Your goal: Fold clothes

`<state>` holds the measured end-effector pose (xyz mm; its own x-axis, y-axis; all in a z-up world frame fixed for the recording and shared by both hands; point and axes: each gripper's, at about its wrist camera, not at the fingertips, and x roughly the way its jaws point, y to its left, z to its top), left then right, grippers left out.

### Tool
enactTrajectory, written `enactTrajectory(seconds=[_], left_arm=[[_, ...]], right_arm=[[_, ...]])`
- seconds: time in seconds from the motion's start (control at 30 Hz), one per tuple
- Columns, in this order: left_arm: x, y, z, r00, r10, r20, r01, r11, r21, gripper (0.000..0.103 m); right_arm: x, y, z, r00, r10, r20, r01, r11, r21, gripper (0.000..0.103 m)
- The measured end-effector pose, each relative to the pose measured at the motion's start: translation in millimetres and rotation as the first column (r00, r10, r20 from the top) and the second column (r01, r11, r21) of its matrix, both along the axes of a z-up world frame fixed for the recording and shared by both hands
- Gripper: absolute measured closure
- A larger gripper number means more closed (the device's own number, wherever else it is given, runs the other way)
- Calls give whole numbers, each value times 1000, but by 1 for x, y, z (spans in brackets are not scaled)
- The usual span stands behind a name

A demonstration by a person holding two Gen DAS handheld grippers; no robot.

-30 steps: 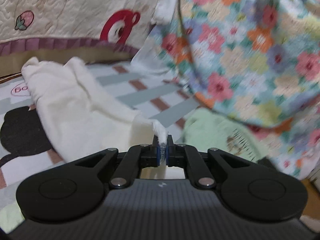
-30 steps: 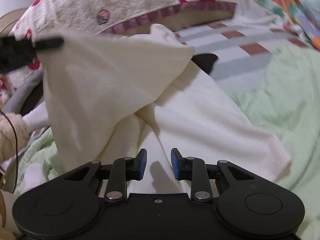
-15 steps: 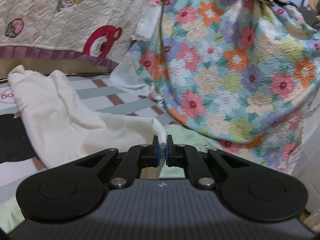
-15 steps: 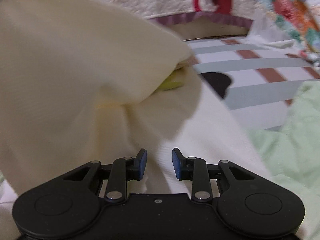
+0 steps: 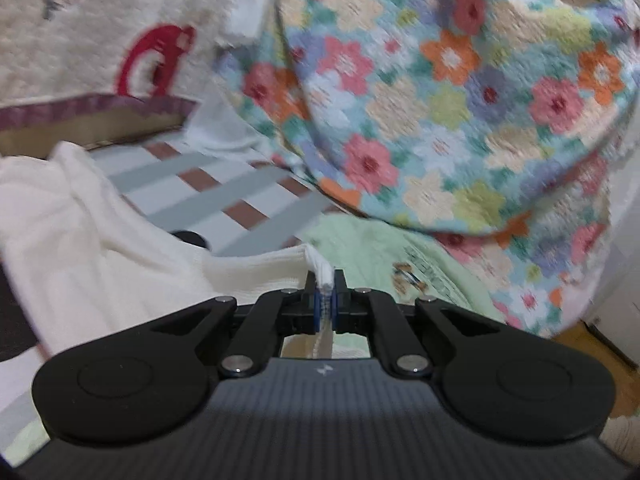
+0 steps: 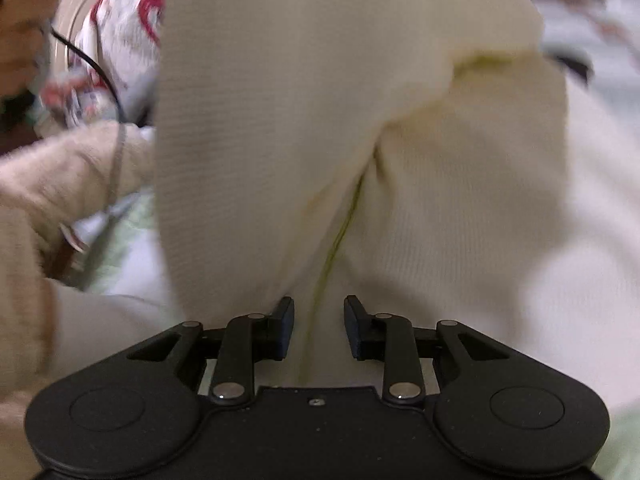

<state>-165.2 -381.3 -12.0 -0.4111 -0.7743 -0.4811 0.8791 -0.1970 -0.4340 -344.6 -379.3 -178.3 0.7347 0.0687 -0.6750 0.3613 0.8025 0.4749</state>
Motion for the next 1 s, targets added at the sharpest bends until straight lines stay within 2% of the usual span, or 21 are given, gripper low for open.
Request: enactTrajectory(seconds=[0.13,0.2,0.3,0.37,0.4,0.43,0.5,0.6,0.63,0.73,0.83,0.93,1.0], left_arm=[[-29,-29,-27,991,-133,-2,133,988,79,99],[-47,-42,-44,983,-185,6,183,974,130,99],[-64,-54,-72,964,-257,-68,266,942,206,98],[-69,-57,-90,958,-264,-109,283,926,249,96],[-71,-59,-99,955,-267,-130,293,917,270,90],[-71,-59,-104,956,-257,-139,287,916,281,79],[-65,-56,-106,963,-223,-149,258,925,279,68],[-42,-43,-94,967,-183,-176,223,944,242,64],[-35,-38,-91,975,-167,-148,200,948,246,64],[-16,-25,-88,992,-125,10,117,952,284,64],[-8,-10,-100,987,-138,78,106,941,321,64],[-25,2,-113,965,-240,109,189,919,345,64],[-39,10,-122,940,-316,127,253,898,361,64]], right_arm=[[-44,-10,6,996,-89,20,88,994,62,70],[-66,-15,10,991,-134,28,131,987,93,64],[-99,-22,14,979,-201,38,194,971,141,60],[-113,-26,16,968,-247,51,236,959,158,56],[-115,-27,15,960,-271,64,259,953,158,55],[-118,-28,15,952,-295,77,281,947,158,55],[-122,-30,14,934,-342,102,324,932,160,55],[-129,-32,12,901,-411,139,388,907,164,55],[-131,-33,12,889,-433,151,409,897,166,54],[-127,-32,10,854,-494,163,472,868,157,53],[-115,-26,3,856,-500,131,482,864,146,51],[-115,-27,-2,857,-507,89,492,857,152,48],[-116,-27,-7,843,-534,70,520,841,149,48]])
